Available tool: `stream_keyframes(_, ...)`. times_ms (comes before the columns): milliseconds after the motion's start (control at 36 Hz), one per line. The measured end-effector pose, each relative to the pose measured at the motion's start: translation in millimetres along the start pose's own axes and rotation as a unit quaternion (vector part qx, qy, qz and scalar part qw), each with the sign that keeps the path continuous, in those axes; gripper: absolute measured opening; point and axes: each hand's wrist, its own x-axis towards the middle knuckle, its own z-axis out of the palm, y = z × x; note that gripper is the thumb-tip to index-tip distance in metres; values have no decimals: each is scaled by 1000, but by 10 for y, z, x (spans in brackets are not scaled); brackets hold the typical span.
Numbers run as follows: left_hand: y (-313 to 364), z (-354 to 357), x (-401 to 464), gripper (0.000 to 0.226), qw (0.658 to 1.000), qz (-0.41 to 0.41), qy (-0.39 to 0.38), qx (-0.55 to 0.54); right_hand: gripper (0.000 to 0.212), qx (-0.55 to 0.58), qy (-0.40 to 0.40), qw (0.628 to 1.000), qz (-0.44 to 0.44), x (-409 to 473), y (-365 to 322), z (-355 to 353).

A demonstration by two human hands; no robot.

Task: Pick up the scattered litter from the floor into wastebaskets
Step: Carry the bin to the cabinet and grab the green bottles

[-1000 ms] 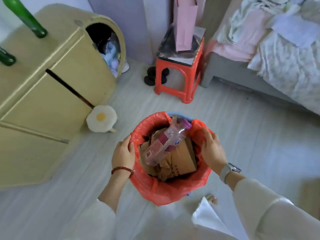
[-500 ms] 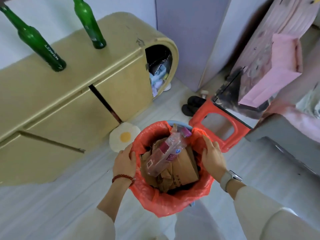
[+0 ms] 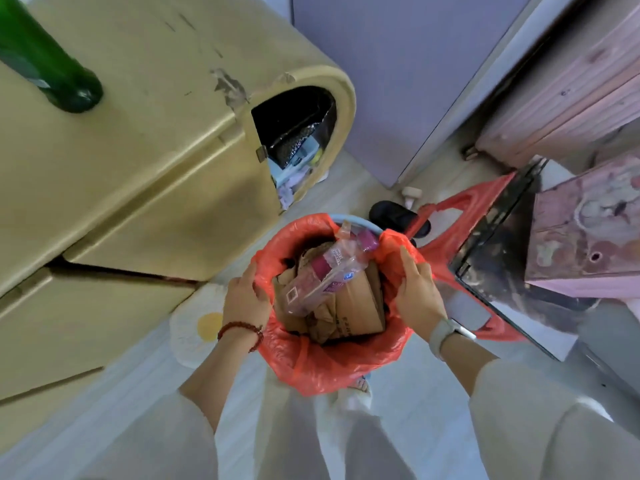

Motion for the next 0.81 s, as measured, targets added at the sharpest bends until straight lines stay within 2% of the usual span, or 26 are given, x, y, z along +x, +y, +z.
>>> stream_keyframes(278, -488, 1131, 1672, 63, 995, -30, -74, 60, 71, 37, -28, 995, 88, 1586, 358, 1354)
stream_keyframes(444, -656, 1652, 2320, 63, 995, -22, -67, 68, 74, 56, -22, 993, 97, 2150, 594, 1907)
stream_keyframes(583, -674, 1814, 2530, 66, 995, -30, -76, 61, 76, 81, -19, 990, 116, 2304, 609, 2045)
stream_keyframes(694, -527, 1719, 2528, 66, 984, -59, -123, 115, 73, 45, -62, 989, 126, 2312, 533, 1915)
stream_keyframes(806, -187, 1440, 2353, 57, 978, -34, -146, 142, 63, 31, -97, 989, 108, 2191, 298, 1581)
